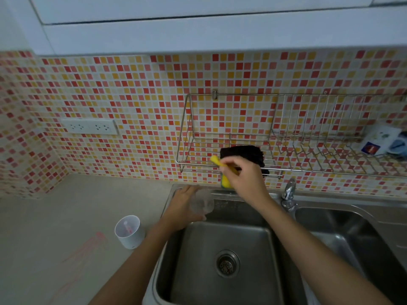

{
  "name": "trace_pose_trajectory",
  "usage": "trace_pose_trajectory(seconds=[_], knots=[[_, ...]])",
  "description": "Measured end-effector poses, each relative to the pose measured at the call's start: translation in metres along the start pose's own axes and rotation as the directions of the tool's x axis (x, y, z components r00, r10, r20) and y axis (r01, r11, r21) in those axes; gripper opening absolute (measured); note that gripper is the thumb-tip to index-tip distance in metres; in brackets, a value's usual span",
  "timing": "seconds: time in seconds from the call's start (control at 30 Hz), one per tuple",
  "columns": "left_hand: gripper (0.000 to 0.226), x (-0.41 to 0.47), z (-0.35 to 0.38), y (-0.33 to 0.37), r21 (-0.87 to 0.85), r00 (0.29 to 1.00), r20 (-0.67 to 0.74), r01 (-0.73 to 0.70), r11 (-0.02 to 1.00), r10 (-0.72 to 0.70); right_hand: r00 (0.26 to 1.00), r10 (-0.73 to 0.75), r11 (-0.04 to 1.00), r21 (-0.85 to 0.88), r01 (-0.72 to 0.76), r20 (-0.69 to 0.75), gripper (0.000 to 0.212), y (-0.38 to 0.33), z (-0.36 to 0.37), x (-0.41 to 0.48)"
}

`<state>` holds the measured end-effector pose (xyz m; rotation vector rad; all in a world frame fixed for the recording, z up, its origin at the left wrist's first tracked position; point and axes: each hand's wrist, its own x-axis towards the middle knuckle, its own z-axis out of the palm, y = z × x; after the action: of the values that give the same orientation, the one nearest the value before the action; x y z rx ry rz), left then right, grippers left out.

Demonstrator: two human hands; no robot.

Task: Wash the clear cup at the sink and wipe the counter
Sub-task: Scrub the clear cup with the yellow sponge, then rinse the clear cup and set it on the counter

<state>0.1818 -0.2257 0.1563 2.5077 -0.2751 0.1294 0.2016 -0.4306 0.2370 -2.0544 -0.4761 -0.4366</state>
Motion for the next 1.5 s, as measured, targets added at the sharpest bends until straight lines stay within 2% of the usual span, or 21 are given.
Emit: trace_pose_trajectory(seconds=[0.1,0.23,0.37,0.57,0.67,0.77,0.83,0.9,1.0,1.07,1.17,1.23,1.3,1.37,1.5], knots=[[0.085,0.006,-0.004,-0.001,-0.024,0.999,-0.033,-0.007,1.0,0.006,0.993,0.06,0.997,0.051,-0.055,-0.101,0.015,-0.009,0.013,0.037],[0.088,0.011,-0.005,-0.009,-0.048,0.998,-0.045,0.041,0.998,-0.044,0.982,0.135,0.991,0.033,-0.132,-0.133,0.007,-0.002,0.037,0.077],[0.091,0.015,-0.004,-0.021,-0.057,0.997,-0.04,0.063,0.996,-0.065,0.979,0.193,0.971,-0.131,-0.199,-0.063,0.004,0.016,0.061,0.104],[0.087,0.017,0.0,-0.031,-0.046,0.998,-0.05,0.047,0.998,-0.049,0.97,0.23,0.876,-0.449,-0.174,0.072,0.017,0.035,0.089,0.115],[0.086,0.016,0.005,-0.036,-0.052,0.997,-0.03,0.07,0.996,-0.072,0.956,0.269,0.844,-0.506,-0.175,0.118,0.026,0.038,0.093,0.113],[0.085,0.017,0.014,-0.04,-0.046,0.997,0.007,0.076,0.996,-0.076,0.981,0.164,0.915,-0.386,-0.113,0.102,0.024,0.028,0.079,0.105],[0.082,0.017,0.018,-0.038,-0.05,0.997,0.018,0.077,0.996,-0.076,1.0,-0.017,0.976,-0.219,0.019,0.011,0.022,0.022,0.064,0.082],[0.081,0.018,0.025,-0.036,-0.048,0.998,0.027,0.06,0.997,-0.058,0.983,-0.141,0.988,-0.083,0.131,-0.121,0.024,0.024,0.05,0.044],[0.081,0.019,0.037,-0.032,-0.047,0.999,0.049,0.015,0.999,-0.013,0.96,-0.184,0.983,-0.047,0.178,-0.21,0.02,0.052,0.031,-0.032],[0.083,0.021,0.047,-0.024,-0.043,0.997,0.081,0.014,0.999,-0.011,0.977,-0.113,0.992,-0.082,0.099,-0.182,0.017,0.09,0.019,-0.082],[0.084,0.029,0.068,-0.008,-0.06,0.988,0.152,0.024,0.998,-0.015,0.979,0.151,0.969,-0.174,-0.174,-0.138,0.016,0.159,0.001,-0.133],[0.085,0.037,0.087,0.001,-0.08,0.981,0.195,0.013,0.997,0.003,0.909,0.371,0.889,-0.21,-0.406,-0.191,0.012,0.197,-0.015,-0.144],[0.085,0.044,0.104,0.015,-0.069,0.975,0.224,0.005,0.998,0.01,0.808,0.542,0.786,-0.2,-0.585,-0.233,0.023,0.229,-0.031,-0.139],[0.084,0.05,0.119,0.031,-0.071,0.97,0.241,-0.021,0.997,0.037,0.75,0.622,0.725,-0.195,-0.66,-0.224,0.035,0.249,-0.045,-0.122],[0.086,0.062,0.146,0.059,-0.103,0.956,0.29,-0.016,0.995,0.046,0.703,0.695,0.694,-0.115,-0.711,-0.15,0.037,0.267,-0.053,-0.086]])
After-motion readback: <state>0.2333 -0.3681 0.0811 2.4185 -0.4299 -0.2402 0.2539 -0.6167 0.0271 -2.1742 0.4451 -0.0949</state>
